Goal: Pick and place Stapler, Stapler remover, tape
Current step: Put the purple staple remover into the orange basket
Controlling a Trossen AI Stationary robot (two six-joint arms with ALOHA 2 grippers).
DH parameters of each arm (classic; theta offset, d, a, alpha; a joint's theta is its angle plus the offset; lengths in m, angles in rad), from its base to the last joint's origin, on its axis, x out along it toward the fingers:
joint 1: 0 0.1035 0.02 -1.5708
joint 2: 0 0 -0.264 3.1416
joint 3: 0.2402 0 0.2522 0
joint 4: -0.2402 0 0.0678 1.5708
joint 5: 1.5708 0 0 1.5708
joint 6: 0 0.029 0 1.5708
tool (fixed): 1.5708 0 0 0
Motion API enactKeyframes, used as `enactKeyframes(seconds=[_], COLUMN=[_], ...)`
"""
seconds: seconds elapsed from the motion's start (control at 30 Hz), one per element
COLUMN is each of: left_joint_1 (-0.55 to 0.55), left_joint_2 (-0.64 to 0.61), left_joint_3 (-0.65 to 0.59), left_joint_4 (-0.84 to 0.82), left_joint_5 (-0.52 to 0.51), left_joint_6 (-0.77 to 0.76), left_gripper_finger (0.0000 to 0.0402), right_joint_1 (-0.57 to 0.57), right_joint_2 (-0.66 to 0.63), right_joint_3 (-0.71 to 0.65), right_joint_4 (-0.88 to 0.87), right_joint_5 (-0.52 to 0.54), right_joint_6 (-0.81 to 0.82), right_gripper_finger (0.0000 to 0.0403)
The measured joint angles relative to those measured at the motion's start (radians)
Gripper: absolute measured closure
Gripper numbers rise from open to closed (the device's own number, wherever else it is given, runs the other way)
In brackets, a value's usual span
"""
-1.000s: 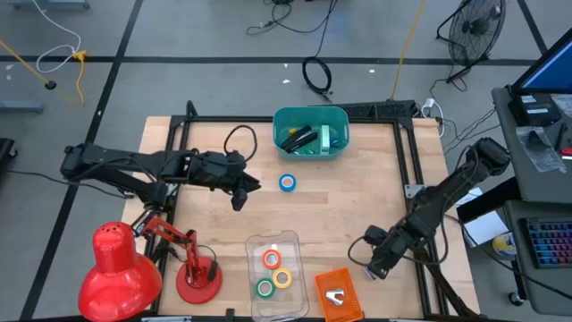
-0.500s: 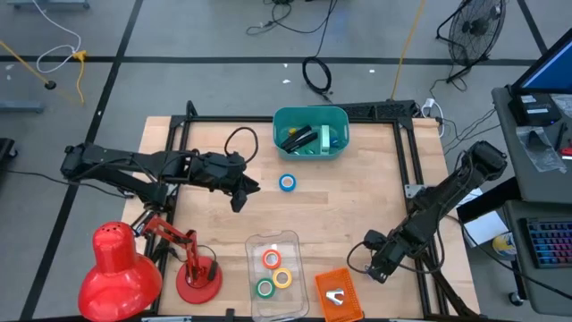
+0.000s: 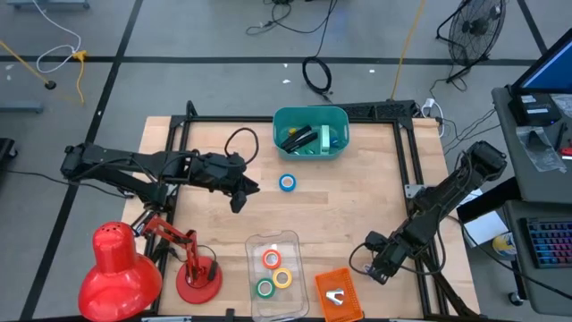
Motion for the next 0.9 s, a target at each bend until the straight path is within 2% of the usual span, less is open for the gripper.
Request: enactKeyframes(seconds=[0.3, 0.73, 0.9], left_joint_1=[0.000, -0.009, -0.013], left_joint_2=[0.000, 0.000, 0.000], left_joint_3=[0.000, 0.000, 0.000], left_joint_4=[-0.010, -0.011, -0.011], left_joint_5=[0.001, -0.001, -0.001], left_joint_6=[-0.002, -0.007, -0.010], left_gripper_finger=[0.0316, 0.0316, 0.0316], right_joint_1=[0.000, 0.000, 0.000], right_joint_2=[0.000, 0.000, 0.000], right_joint_3=[0.000, -0.071, -0.093], right_joint_4=[0.015, 0.170, 0.206], right_joint_5=[0.004, 0.002, 0.000], right_joint_6=[-0.020, 0.010, 0.026], right_gripper_finger=[0.0278, 0.0310, 0.0340])
